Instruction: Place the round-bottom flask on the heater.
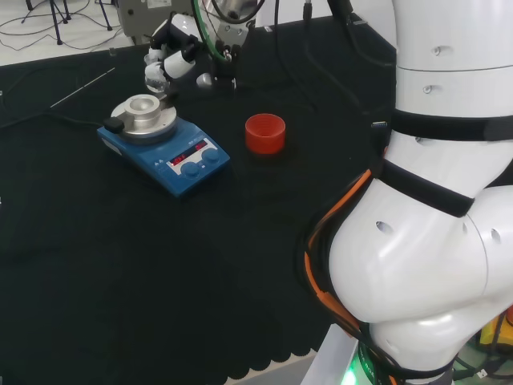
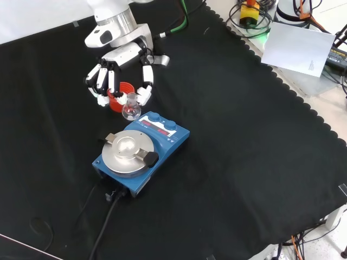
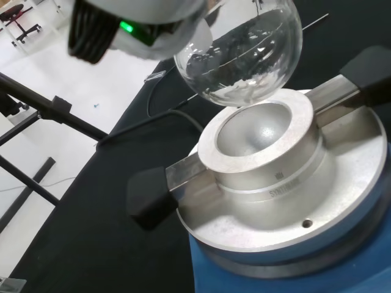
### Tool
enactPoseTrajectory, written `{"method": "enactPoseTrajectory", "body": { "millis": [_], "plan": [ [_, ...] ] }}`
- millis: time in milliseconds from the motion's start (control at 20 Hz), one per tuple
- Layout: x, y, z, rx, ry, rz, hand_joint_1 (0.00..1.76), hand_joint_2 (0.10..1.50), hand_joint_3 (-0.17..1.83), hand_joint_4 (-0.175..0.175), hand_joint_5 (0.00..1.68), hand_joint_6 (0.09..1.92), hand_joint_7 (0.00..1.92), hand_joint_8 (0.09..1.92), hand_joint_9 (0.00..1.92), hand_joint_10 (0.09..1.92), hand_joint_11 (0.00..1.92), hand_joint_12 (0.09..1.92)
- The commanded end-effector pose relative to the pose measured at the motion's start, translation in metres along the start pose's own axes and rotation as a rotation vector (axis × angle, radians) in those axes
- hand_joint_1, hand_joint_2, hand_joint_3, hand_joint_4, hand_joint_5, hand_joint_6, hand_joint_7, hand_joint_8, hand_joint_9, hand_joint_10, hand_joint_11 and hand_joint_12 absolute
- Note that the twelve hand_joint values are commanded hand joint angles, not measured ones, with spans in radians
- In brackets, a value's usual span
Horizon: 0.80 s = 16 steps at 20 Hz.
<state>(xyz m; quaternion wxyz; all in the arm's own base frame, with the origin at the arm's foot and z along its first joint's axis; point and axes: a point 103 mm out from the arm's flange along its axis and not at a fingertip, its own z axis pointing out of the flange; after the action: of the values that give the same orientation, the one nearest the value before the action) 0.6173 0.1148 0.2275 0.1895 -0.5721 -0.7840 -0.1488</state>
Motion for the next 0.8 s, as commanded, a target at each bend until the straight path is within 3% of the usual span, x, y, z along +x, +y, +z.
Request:
{"method": "enactPoseTrajectory", "body": {
  "millis": [50, 800],
  "plan": [
    [0.003, 0.011, 0.012, 0.013, 0.019, -0.009, 1.09, 0.61, 0.89, 0.175, 1.14, 1.03, 0.63, 0.54, 0.76, 0.51, 0.26, 1.32],
    [0.008, 0.041, 0.033, 0.058, 0.037, -0.039, 1.09, 0.61, 0.88, 0.175, 1.14, 1.02, 0.63, 0.54, 0.76, 0.51, 0.25, 1.32]
  ]
}}
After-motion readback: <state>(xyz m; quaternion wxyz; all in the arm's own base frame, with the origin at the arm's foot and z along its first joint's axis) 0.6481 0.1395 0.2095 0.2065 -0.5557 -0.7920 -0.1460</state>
